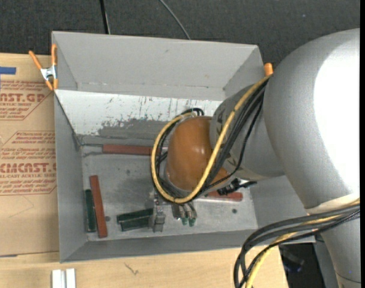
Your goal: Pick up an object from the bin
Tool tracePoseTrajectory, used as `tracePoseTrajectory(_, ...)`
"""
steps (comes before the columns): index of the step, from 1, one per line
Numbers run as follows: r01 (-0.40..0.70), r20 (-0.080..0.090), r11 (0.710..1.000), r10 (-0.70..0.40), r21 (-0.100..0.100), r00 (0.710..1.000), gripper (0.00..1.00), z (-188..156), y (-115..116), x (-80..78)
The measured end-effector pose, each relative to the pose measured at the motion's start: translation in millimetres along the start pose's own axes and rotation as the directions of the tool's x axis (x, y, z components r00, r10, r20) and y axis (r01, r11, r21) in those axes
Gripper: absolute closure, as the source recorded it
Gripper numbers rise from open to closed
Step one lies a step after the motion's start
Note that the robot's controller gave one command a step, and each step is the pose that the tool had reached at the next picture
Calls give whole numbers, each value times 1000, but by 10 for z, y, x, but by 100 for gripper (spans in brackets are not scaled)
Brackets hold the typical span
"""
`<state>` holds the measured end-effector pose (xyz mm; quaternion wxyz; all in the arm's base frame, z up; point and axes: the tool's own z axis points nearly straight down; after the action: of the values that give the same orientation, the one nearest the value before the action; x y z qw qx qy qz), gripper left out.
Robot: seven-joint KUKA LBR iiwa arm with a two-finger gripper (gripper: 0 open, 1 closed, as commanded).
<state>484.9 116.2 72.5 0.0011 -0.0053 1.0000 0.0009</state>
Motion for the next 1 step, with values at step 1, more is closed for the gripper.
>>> tracePoseTrajectory(1,0,0,1000,0,0,1000,100,0,0,0)
